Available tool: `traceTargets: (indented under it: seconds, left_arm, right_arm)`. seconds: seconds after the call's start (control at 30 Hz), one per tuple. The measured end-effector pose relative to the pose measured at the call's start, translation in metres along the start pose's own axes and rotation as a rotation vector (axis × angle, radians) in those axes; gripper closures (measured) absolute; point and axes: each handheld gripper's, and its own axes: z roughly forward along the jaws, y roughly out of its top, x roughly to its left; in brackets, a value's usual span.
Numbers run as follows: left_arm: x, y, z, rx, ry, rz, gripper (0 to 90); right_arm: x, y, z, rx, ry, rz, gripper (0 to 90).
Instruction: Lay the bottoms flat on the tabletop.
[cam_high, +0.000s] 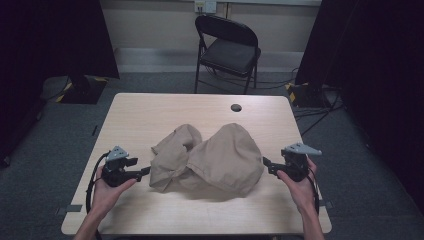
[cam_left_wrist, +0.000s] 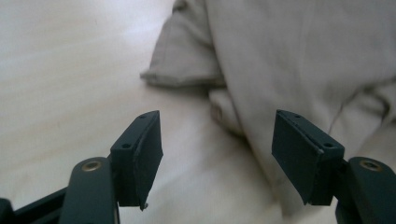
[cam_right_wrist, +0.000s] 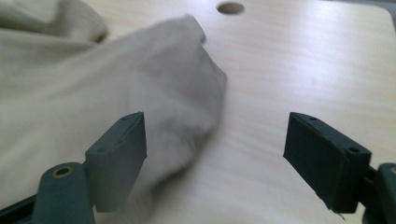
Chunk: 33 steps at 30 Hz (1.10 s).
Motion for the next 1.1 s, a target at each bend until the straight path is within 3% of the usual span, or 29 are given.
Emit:
traceTargets:
  seconds: [0.13,0.17,0.23,0.3,0.43,0.57,0.7,0.8,0.93,1.1]
  left_arm:
    - [-0.001,0.013,0.005,-0.015,-0.012,0.005,33.5]
    - [-0.001,0.022,0.011,-0.046,-0.04,-0.028,33.8]
    - [0.001,0.03,0.017,-0.062,-0.082,-0.064,34.0]
    - [0.0,0.038,0.025,-0.043,-0.065,-0.052,34.1]
    - [-0.001,0.05,0.041,-0.026,-0.091,-0.06,34.0]
    - [-0.001,0.052,0.056,-0.024,-0.138,-0.121,33.9]
    - [-0.006,0.048,0.068,0.017,-0.153,-0.099,32.4]
    - [-0.01,0.046,0.075,0.039,-0.163,-0.089,31.4]
    - [-0.018,0.041,0.086,0.073,-0.167,-0.066,31.3]
    - [-0.021,0.027,0.098,0.106,-0.168,-0.068,35.3]
  right_arm:
    - [0.005,0.015,0.014,-0.007,0.035,0.002,19.8]
    - [0.011,0.021,0.025,-0.008,0.061,0.002,19.8]
    - [0.016,0.025,0.035,0.006,0.084,0.007,20.1]
    - [0.022,0.028,0.048,0.031,0.113,0.019,19.3]
    - [0.03,0.034,0.069,0.054,0.135,0.016,19.3]
    - [0.038,0.037,0.091,0.127,0.137,-0.016,18.7]
    - [0.041,0.035,0.104,0.152,0.139,-0.01,22.3]
    - [0.039,0.033,0.107,0.17,0.136,0.006,34.9]
    - [0.037,0.03,0.11,0.221,0.148,-0.001,63.4]
    - [0.037,0.03,0.108,0.215,0.179,0.01,88.7]
